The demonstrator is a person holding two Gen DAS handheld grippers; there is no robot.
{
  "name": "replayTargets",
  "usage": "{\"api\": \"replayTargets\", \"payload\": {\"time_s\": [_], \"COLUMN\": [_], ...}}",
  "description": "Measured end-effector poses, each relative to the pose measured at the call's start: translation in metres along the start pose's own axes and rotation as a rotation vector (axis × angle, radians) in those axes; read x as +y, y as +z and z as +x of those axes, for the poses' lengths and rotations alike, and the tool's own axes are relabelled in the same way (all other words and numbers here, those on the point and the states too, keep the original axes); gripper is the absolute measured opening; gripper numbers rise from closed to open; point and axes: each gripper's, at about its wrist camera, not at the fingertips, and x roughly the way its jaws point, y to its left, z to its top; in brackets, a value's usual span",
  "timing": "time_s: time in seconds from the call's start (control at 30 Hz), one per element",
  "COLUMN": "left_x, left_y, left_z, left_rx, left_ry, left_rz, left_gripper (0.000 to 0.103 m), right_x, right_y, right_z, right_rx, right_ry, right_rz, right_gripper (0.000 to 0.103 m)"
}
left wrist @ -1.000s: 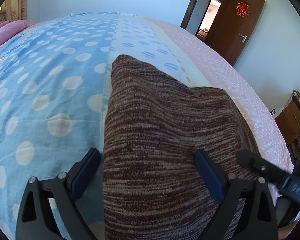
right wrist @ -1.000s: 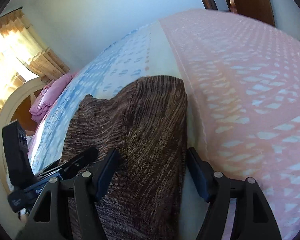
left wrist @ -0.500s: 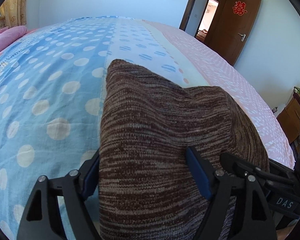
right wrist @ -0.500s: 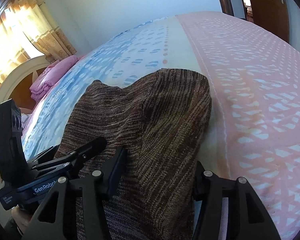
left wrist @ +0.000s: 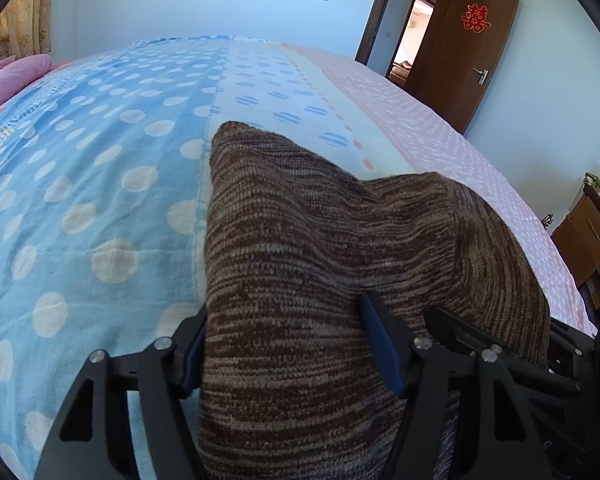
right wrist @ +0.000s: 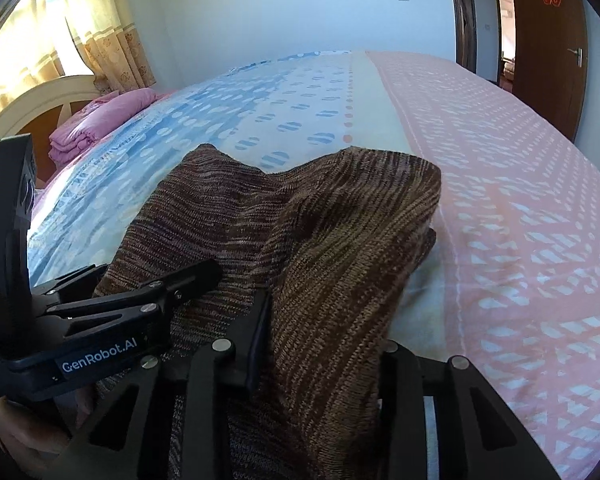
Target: Fold small clothes
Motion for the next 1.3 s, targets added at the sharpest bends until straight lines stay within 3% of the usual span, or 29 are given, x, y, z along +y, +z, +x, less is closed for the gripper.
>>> {"api": "replayTargets", "payload": {"time_s": [0.23,0.43,0.67,0.8,1.3], "left_x": [0.0,-0.004,-0.013,-0.013,-0.038], "left_y": [0.0,0.0,-0.001,-0.01,-0.07], "left_z": [-0.001,-0.001,-0.016,-0.037,-0.126], "left_rx": [-0.012,-0.013,-0.007,0.011,-0.054], "left_ry": [-0.018,-0.007,0.006,-0.037,-0.09], "left_rz": [-0.002,0.023,0.083,0.054,0.136], "left_gripper": [0.055,0.05,0.036,0.034,0.033], "right_x": [0.008,0.021,0.047,0.059,0.081], "right_y": [-0.004,-0.002,-0.002,-0.015,-0.088], "right_z": [-0.006,-0.013,-0.053,-0.086,-0.191], "right_rx": [-0.026,-0.036,-0.084,-0.117,-0.197], "right_ry": [-0.061,-0.123,-0.142,-0.134,-0.128], "right_rz": [-0.041,-0.072,-0.096,-0.081,0.048], "right_gripper": [0.032,0.029,0.025,0.024,0.024]}}
